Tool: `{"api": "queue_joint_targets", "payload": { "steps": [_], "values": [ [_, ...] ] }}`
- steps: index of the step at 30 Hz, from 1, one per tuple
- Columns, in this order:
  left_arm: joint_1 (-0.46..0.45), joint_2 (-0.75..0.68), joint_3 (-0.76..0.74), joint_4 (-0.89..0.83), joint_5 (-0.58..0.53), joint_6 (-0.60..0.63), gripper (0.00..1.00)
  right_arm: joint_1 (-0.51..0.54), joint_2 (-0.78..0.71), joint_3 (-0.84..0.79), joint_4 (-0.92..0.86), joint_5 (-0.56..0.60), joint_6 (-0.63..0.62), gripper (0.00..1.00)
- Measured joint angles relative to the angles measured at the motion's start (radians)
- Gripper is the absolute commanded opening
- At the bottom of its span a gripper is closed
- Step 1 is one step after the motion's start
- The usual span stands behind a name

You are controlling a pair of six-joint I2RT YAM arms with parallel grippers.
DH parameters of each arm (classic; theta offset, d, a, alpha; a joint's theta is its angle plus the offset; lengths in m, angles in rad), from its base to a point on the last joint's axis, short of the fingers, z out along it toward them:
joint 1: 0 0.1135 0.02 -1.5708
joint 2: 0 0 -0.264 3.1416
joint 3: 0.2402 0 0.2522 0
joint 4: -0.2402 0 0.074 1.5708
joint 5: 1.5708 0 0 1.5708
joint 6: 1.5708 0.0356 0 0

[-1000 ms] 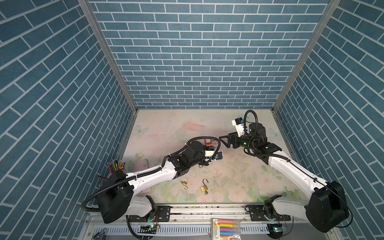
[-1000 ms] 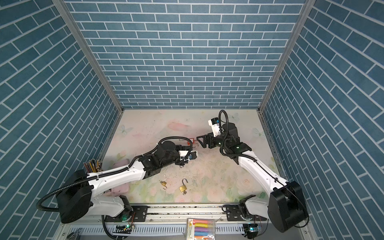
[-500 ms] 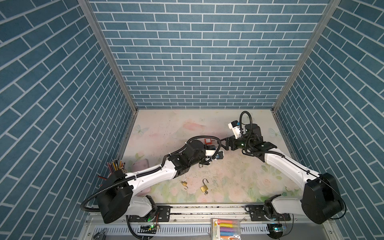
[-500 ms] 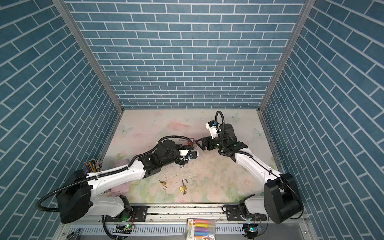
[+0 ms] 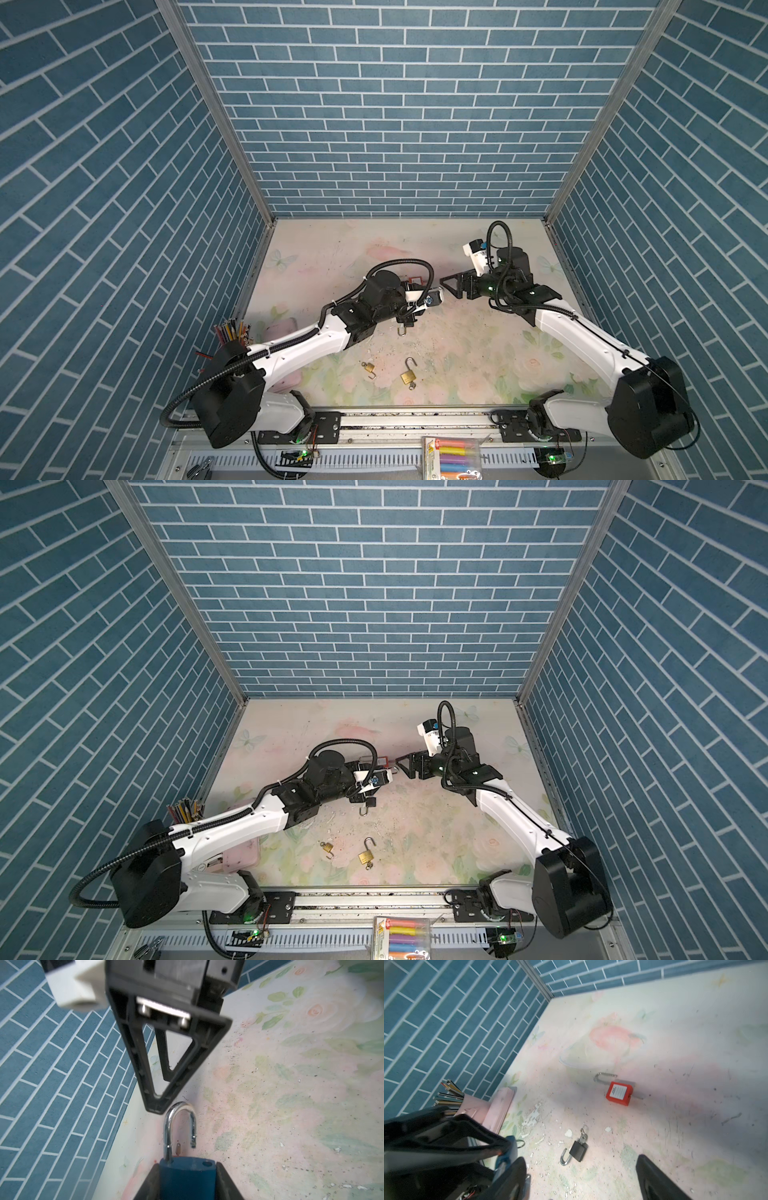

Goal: Lock with the key

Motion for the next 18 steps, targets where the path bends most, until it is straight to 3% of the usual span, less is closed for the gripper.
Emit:
{"api": "queue_joint_targets", "payload": {
  "steps": [4,10,18],
  "values": [
    [0.033,0.0,0.014,-0.031,0.061,-0.031,0.04,-0.006,-0.093,-0.044,0.066,-0.075,0.005,0.85],
    [0.055,0.002,0.025,-0.071,0.119,-0.06,0.04,-0.005,-0.084,-0.079,0.117,-0.2,0.014,0.79],
    [0.058,0.008,0.036,-0.084,0.149,-0.079,0.04,-0.002,-0.004,-0.079,0.129,-0.262,0.014,0.59]
  ]
}}
